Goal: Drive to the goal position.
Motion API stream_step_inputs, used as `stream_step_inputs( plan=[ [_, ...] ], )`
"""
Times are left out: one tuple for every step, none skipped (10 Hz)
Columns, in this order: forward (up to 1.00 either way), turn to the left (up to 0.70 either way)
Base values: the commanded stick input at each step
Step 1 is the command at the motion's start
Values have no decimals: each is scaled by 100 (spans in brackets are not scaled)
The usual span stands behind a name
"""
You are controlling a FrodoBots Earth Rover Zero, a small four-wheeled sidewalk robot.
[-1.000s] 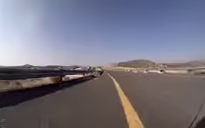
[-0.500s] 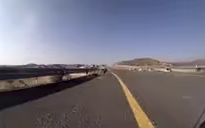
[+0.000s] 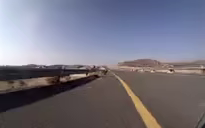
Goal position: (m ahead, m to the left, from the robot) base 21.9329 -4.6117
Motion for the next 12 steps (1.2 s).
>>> stream_step_inputs(
  plan=[
    [85,0],
    [85,-11],
    [85,-27],
    [85,-34],
    [85,-34],
    [85,0],
    [85,0],
    [85,0],
    [85,0],
    [85,0],
    [85,0],
    [85,0]
  ],
)
